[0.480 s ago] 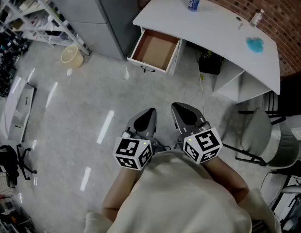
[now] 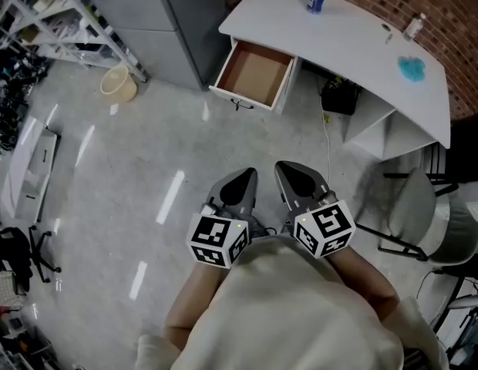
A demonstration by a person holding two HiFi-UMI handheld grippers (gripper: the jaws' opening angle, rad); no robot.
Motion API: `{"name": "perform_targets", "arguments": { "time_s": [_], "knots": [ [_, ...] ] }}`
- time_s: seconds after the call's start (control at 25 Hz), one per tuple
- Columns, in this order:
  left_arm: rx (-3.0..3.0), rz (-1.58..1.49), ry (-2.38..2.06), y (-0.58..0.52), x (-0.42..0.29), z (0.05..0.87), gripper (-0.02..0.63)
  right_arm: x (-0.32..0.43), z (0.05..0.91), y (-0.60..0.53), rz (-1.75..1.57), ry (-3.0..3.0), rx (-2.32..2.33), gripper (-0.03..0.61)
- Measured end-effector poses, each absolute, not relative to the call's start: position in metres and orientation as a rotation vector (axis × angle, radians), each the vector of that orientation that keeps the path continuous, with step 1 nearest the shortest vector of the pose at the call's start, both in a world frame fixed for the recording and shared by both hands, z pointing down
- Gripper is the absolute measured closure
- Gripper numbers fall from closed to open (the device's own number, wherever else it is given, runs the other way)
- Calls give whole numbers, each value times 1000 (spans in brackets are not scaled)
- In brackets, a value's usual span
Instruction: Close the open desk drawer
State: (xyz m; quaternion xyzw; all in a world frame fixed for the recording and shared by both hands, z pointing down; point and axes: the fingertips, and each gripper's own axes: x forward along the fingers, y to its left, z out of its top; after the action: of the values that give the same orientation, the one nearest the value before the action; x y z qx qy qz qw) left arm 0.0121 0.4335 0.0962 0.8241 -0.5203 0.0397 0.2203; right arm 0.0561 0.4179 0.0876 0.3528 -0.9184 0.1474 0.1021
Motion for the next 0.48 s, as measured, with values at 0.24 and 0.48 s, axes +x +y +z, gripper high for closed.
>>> {"name": "perform_targets", "arguments": {
  "time_s": [0.24,0.48],
  "knots": [
    [2284,114,-1405,436,-8,100,611,29,89,425,481,-2750,1017,574],
    [2283,156,-1402,440,-29,110,611,9,98,429,512,-2743,1014,573]
  ]
}}
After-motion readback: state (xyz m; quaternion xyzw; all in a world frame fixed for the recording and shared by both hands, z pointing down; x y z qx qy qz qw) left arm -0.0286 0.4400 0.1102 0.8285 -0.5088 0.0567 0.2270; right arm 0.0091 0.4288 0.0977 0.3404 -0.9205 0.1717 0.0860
